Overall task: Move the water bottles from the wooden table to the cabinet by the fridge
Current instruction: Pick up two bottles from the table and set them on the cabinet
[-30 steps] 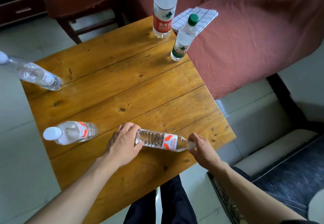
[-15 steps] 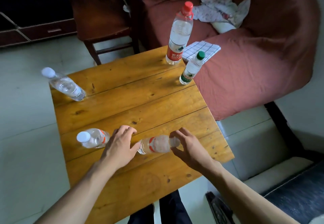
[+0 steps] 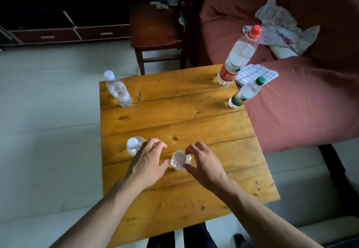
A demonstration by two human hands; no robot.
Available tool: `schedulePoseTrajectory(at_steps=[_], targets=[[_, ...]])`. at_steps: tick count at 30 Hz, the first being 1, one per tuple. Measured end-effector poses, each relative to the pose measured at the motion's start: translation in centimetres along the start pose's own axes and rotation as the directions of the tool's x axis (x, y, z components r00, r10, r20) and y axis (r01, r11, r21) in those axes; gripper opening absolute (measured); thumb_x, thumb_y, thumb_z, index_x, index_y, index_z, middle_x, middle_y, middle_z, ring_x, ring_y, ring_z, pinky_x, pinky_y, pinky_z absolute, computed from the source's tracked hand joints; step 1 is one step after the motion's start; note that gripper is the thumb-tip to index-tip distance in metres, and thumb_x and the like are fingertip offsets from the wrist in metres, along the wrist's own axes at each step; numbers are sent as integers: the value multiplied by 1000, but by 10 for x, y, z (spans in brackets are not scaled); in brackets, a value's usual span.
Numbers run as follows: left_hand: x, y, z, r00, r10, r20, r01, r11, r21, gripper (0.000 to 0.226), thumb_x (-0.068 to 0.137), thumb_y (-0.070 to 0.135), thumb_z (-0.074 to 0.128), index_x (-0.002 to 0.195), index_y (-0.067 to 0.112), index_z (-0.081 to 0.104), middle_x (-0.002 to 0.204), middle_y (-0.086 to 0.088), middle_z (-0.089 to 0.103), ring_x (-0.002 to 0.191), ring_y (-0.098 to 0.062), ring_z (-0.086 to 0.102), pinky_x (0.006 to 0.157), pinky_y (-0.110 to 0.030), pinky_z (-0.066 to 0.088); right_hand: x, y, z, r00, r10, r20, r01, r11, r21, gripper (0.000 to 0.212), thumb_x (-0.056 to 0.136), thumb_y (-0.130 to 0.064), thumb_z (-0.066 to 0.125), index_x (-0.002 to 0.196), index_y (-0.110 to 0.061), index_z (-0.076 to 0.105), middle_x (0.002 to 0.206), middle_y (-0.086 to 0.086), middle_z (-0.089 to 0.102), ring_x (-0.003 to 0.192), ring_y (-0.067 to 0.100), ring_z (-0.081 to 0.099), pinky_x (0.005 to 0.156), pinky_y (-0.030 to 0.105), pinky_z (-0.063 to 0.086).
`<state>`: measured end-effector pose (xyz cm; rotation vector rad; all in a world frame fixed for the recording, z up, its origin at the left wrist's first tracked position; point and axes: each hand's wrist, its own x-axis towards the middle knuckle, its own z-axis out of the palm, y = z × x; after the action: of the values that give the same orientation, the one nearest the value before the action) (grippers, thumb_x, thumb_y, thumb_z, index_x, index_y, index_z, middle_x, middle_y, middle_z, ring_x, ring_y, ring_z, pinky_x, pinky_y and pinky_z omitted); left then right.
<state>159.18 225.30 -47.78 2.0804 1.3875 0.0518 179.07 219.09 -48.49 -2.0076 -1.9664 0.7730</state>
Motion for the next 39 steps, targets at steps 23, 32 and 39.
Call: schedulePoseTrajectory(at_steps=[23,32,39], targets=[[-19,-51,-33,961,-88,-261,60,992,-114,68,71,26,87,130,19,53,128,0,56,118,-20,52,93,-30,50,-1,0,42,987,156,47,-161,980,117,73,69,-34,86,131,-24,49,122,-3,54,105,18,55,80,31,51],[-2,-90,2,943,-256,-212,171,920,-352,69,66,6,89,124,23,57,120,3,60,110,-18,58,86,-32,56,-6,1,64,975,217,-41,-193,927,322,65,66,-26,85,118,-36,48,111,-14,54,102,8,52,80,9,38],[8,-106,17,950,-238,-204,155,923,-353,67,65,10,90,121,25,56,113,9,62,103,-12,56,79,-26,48,-4,6,73,962,261,-77,-220,913,345,64,67,-24,85,123,-26,53,112,-14,57,101,5,53,78,4,36]])
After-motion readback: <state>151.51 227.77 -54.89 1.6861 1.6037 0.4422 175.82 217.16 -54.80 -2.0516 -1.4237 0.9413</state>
